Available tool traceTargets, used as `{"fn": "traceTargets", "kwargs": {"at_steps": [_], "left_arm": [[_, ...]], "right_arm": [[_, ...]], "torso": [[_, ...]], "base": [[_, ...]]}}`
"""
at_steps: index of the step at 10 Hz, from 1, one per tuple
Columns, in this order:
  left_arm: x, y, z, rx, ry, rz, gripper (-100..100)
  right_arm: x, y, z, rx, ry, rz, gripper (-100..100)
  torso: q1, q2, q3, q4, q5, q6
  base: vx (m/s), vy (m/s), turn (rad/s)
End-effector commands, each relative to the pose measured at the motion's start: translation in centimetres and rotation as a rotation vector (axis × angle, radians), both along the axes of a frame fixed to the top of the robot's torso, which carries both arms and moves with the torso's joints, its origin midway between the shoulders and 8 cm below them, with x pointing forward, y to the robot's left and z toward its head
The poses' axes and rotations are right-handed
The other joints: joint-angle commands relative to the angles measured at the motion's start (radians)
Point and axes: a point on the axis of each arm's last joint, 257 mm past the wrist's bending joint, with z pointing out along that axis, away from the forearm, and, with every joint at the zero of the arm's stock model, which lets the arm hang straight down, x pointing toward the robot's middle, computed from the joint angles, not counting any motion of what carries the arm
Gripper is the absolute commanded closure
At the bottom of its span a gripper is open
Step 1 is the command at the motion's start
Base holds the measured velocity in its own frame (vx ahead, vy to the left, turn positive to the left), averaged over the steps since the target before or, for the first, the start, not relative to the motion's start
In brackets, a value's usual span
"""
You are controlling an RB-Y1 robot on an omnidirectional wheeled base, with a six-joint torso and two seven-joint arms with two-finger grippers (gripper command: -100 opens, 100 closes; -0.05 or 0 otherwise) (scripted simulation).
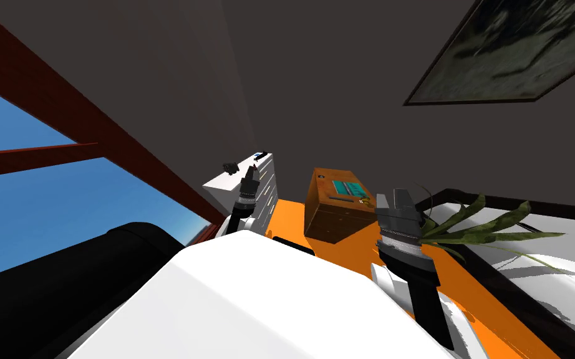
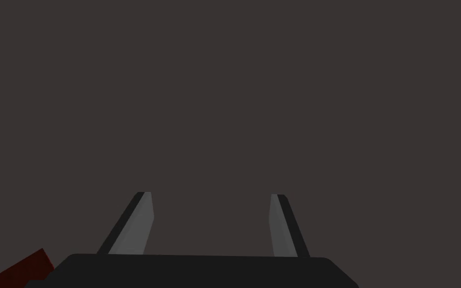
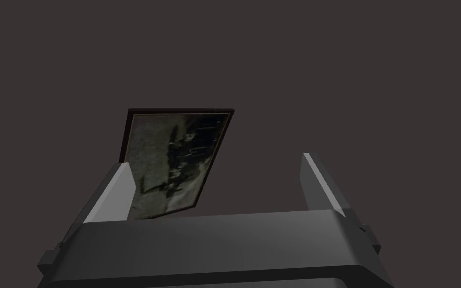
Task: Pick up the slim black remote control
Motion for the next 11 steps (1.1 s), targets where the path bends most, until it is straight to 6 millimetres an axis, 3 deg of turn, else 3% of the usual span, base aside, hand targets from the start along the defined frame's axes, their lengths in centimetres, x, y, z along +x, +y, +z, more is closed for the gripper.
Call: {"fn": "traceTargets", "kwargs": {"at_steps": [1, 11], "left_arm": [[0.0, 0.0, 0.0, 0.000, 0.000, 0.000, 0], [0.0, 0.0, 0.0, 0.000, 0.000, 0.000, 0]], "right_arm": [[0.0, -0.3, -1.2, -0.068, 0.042, 0.002, -100], [-0.9, -1.9, -6.9, -0.421, 0.247, 0.048, -100]], "torso": [[0.000, 0.000, 0.000, 0.000, 0.000, 0.000], [0.000, 0.000, 0.000, 0.000, 0.000, 0.001]], "base": [[0.006, -0.015, 0.272], [0.002, -0.018, 0.175]]}}
